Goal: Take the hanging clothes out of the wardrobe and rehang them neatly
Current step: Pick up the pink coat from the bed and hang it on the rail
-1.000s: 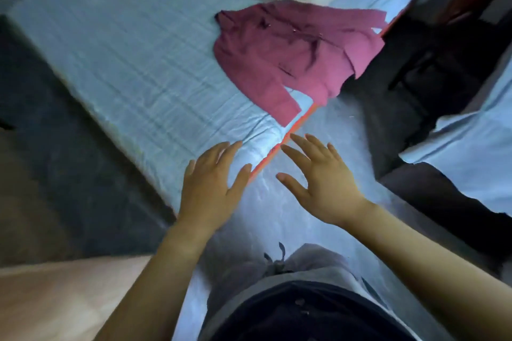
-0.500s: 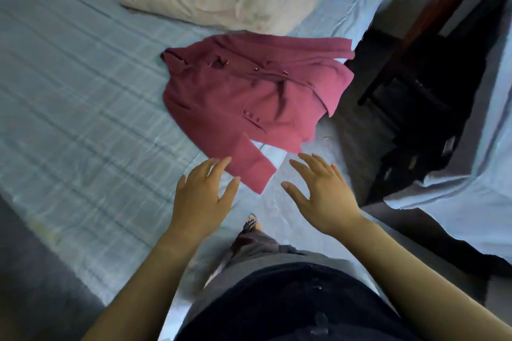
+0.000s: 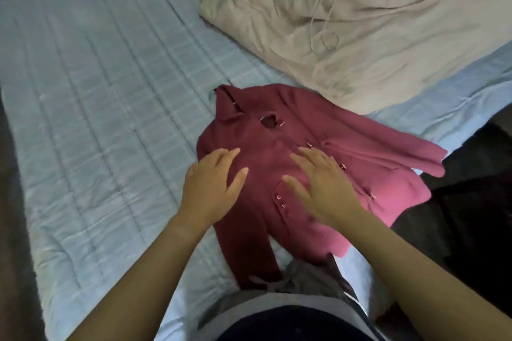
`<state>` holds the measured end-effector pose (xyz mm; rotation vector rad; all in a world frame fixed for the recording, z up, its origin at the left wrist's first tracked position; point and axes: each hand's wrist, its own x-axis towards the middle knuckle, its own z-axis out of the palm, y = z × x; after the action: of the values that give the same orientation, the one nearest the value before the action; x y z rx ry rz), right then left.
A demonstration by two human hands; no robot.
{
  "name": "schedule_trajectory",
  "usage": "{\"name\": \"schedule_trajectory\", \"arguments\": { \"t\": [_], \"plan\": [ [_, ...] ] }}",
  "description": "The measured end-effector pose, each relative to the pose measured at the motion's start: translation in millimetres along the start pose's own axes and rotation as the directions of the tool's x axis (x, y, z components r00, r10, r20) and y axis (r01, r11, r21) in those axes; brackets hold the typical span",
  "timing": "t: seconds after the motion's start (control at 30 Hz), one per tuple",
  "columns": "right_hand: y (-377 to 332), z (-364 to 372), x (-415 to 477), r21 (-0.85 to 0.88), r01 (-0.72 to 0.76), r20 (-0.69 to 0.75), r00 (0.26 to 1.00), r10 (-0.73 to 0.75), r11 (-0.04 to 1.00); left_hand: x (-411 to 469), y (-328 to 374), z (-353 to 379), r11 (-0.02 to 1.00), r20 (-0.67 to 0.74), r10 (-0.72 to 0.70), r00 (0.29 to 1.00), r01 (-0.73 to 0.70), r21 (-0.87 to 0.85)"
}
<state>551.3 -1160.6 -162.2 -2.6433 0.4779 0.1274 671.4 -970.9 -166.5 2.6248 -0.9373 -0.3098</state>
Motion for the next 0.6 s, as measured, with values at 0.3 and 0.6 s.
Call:
{"name": "schedule_trajectory", "arguments": {
  "t": [0.3, 0.6],
  "plan": [
    [83, -8, 205, 0.034, 0.279, 0.244, 0.929, -0.278, 0.96, 111, -8, 45, 0.902, 0.003, -0.431, 0.902, 0.431, -0.019],
    [120, 68, 387, -0.013, 0.35, 0.446, 0.84, -0.308, 0.937, 220, -90, 106, 0.785, 0.061, -0.618, 0.784, 0.619, -0.005]
  ]
}}
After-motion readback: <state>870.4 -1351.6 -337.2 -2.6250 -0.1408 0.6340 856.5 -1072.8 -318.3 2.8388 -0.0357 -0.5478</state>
